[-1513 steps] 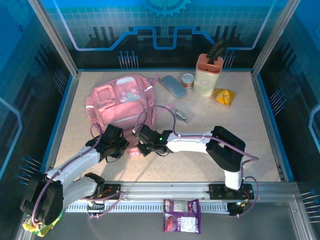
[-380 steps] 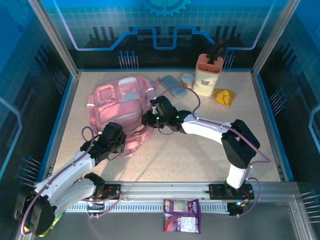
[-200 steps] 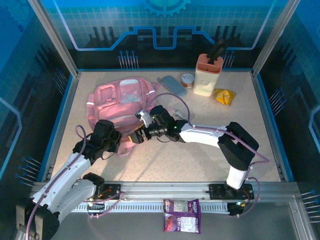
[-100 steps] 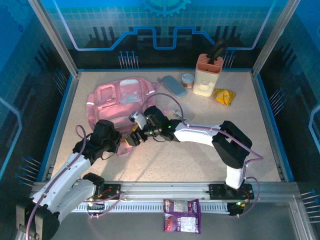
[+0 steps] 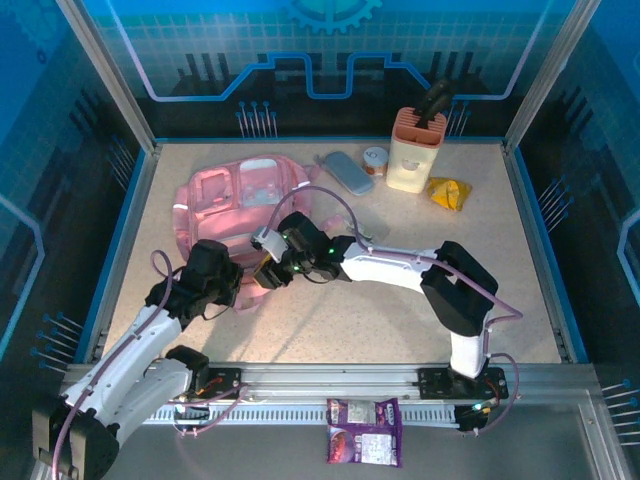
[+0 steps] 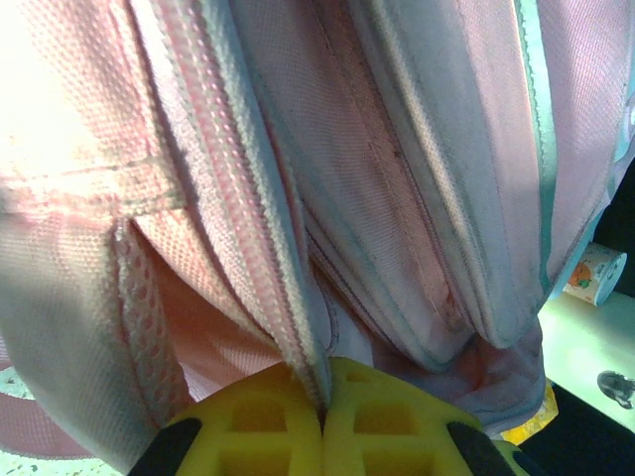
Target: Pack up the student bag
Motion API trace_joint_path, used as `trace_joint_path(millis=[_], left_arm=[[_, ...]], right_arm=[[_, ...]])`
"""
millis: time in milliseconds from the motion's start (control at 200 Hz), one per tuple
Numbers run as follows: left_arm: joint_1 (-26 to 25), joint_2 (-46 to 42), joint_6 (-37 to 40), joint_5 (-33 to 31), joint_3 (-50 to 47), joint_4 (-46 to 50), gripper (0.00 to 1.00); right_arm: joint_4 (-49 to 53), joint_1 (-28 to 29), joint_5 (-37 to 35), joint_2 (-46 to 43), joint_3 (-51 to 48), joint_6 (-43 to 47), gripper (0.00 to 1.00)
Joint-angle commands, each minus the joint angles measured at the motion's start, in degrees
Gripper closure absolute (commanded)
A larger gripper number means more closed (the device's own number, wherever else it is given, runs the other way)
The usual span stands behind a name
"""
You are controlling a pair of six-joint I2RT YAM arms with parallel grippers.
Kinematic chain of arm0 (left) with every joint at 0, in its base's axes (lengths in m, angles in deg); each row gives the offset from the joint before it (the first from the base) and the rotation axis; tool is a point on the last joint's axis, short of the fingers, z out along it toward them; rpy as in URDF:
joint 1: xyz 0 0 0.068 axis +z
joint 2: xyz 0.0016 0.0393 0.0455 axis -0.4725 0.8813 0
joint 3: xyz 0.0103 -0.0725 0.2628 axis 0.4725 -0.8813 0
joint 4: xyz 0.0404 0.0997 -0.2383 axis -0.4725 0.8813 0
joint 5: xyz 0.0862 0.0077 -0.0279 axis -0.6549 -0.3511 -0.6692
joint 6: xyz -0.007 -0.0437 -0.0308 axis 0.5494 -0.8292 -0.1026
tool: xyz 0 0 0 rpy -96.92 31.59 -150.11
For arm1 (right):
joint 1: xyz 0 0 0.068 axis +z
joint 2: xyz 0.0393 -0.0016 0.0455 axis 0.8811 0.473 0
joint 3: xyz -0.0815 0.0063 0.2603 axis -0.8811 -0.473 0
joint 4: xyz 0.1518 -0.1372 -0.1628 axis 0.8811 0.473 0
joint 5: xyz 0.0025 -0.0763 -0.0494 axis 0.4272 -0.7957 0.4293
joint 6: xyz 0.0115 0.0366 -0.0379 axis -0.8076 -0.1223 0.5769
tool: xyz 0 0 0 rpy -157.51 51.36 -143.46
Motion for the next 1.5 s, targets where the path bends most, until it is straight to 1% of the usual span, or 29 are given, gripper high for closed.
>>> trace_joint_path(millis=[0,45,110,220,435,540,655,805,930,1015,1106,1166,1366,1441,1466,1496], left_arm=[[0.55,-0.85,1.30,-0.11,2.91,-2.73,1.00],[0.59,-0.69,1.27,-0.11,2.82,-2.86,1.00],[0.59,-0.59,1.39,0.03,2.91,-2.92,1.00],[0.59,-0.36,1.48,0.02,3.00,-2.88,1.00],[0.76,-0.89,2.04,-0.98,3.61,-1.53,1.00],[0.95,-0.97,2.27,-1.09,3.52,-1.35,1.00],[1.11,-0.97,2.45,-1.25,3.65,-1.08,1.00],[1.56,-1.31,3.04,-1.43,4.06,0.42,1.00],[1.73,-1.85,3.24,-1.67,3.87,0.61,1.00],[1.73,-1.85,3.28,-1.49,3.79,0.53,1.00],[1.78,-1.76,3.10,-0.99,3.66,0.11,1.00],[1.73,-1.72,3.22,-1.00,3.85,0.02,1.00],[1.73,-1.25,3.53,-0.86,4.40,-0.26,1.00],[1.69,-1.07,3.50,-0.81,4.44,-0.31,1.00],[1.73,-0.99,3.49,-0.81,4.34,-0.50,1.00],[1.74,-0.97,3.27,-0.82,4.20,-0.82,1.00]], right_arm=[[4.73,0.54,-3.14,1.51,2.14,1.87,0.63],[5.00,0.57,-3.61,1.61,2.38,2.12,0.65],[5.81,0.55,-4.40,1.97,3.12,2.28,0.73],[7.27,0.72,-4.42,2.48,4.28,3.10,0.75],[8.88,1.28,-7.17,-0.48,2.97,2.02,0.95],[10.42,1.99,-8.58,-2.36,2.30,0.48,1.00],[15.23,2.30,-12.28,-2.92,3.33,-2.56,1.00],[19.08,2.31,-15.03,-4.34,2.27,-4.76,1.00],[22.42,1.35,-17.86,-2.28,3.16,-5.96,1.00],[23.36,0.24,-15.93,-0.67,5.00,-7.08,1.00],[21.13,0.58,-13.33,-0.21,5.58,-7.19,1.00],[20.01,0.99,-12.00,0.41,6.35,-7.02,0.95],[19.69,1.54,-11.48,3.69,9.28,-6.91,0.84],[18.66,1.68,-11.48,4.69,9.17,-6.68,0.77],[18.59,1.73,-11.43,5.15,9.56,-6.44,0.76],[18.72,1.77,-11.56,5.70,10.02,-6.25,0.78]])
